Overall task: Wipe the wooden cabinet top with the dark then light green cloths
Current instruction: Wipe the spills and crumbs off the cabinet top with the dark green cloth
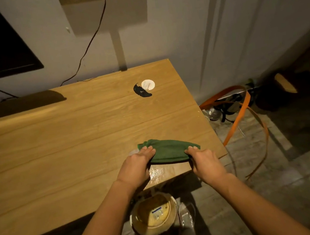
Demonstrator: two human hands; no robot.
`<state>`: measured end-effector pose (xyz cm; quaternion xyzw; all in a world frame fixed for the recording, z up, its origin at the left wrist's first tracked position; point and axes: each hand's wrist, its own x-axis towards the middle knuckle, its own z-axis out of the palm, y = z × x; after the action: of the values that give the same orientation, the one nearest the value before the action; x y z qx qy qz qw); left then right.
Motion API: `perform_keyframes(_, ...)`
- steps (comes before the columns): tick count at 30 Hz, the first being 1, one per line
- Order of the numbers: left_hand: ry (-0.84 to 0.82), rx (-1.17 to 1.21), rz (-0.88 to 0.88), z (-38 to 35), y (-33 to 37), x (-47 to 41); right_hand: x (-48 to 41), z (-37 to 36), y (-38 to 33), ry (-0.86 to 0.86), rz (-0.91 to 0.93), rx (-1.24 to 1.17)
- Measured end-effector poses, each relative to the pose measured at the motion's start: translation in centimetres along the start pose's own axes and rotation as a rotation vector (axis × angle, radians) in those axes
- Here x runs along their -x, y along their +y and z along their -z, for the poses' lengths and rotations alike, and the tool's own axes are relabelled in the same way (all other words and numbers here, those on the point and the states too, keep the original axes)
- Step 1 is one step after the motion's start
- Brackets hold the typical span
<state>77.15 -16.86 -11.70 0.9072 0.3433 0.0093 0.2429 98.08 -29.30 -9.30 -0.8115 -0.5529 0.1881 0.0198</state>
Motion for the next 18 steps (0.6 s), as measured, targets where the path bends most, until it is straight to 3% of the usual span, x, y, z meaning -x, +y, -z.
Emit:
perform_keyframes(8, -0.031, 0.046, 0.106, -0.6, 0.7, 7.5, 3.9, -0.9, -2.6, -0.121, 0.088, -0.028)
perform_keyframes(13, -0.006, 0.097, 0.239, -2.0, 2.3, 12.6, 6.0, -1.6, -3.6, -0.219, 0.204, 0.031)
perform_keyframes(18, 0.009, 0.12, 0.368, -2.4, 3.6, 15.1, 7.2, -1.4, -4.2, -0.236, 0.245, -0.065)
